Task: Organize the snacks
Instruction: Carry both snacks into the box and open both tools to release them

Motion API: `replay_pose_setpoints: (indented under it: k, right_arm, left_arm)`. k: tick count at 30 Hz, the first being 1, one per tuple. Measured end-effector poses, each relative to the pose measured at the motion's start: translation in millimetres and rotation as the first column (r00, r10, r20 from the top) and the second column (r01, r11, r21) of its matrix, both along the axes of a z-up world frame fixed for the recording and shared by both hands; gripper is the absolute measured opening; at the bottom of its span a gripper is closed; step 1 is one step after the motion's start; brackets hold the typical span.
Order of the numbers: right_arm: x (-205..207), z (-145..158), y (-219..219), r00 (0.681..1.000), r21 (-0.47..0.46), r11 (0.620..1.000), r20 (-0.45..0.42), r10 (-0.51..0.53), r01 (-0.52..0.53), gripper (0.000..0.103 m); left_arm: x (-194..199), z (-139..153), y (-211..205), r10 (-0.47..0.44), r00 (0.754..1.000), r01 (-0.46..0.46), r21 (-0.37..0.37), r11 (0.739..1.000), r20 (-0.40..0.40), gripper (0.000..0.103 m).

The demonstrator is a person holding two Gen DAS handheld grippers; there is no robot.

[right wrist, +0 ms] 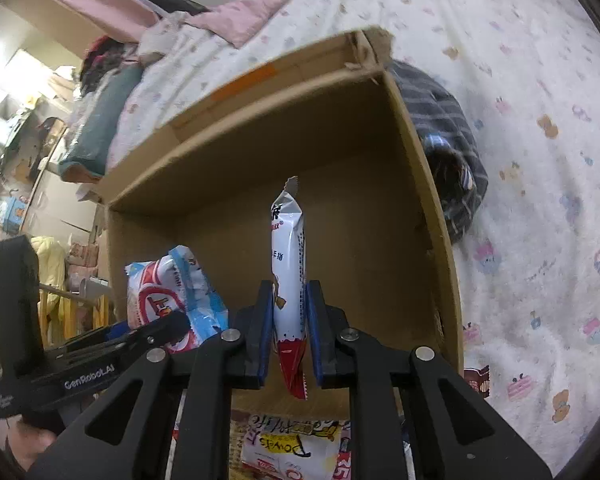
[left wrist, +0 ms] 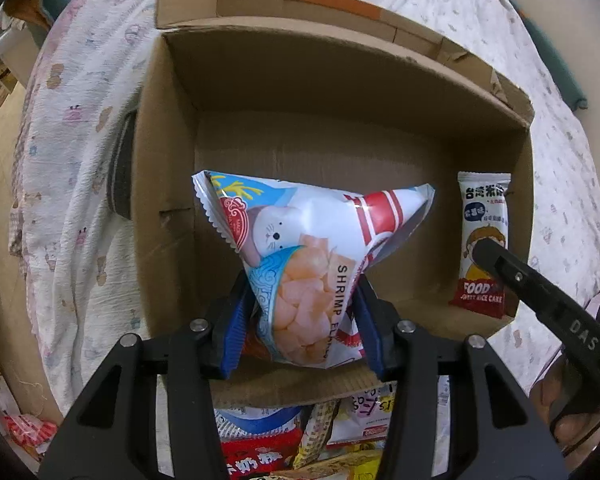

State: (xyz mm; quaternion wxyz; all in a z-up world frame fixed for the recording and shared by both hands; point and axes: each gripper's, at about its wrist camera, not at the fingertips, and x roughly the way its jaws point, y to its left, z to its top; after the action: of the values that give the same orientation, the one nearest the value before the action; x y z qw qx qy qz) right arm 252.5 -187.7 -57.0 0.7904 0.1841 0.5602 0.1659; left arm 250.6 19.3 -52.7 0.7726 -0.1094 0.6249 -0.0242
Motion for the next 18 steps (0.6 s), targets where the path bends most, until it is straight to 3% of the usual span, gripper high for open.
replay_pose_setpoints:
  k: [9, 15, 18]
  right_arm:
    - [10.6, -26.8, 6.5, 0.999, -0.057, 0.998, -0.047, 0.0, -0.003, 0.017]
    - [16.7, -44.2, 18.4, 0.995, -0.125, 0.991, -0.093, 0.026, -0.038, 0.017]
    - [16.3, -43.7, 19.5, 0.996, -0.147, 0.988, -0.089, 0.029, -0.042, 0.021]
  left_arm:
    - [6.5, -12.9, -1.4, -0.009, 1.0, 0.01, 0.048, 0.999, -0.006, 0.046]
    - [7.2, -14.0, -5.2, -0.01, 1.0, 0.011, 0.079, 0.997, -0.011, 0.053]
    - [6.7, -12.4, -4.6, -0.009, 1.0, 0.011, 0.083, 0.996, -0.019, 0.063]
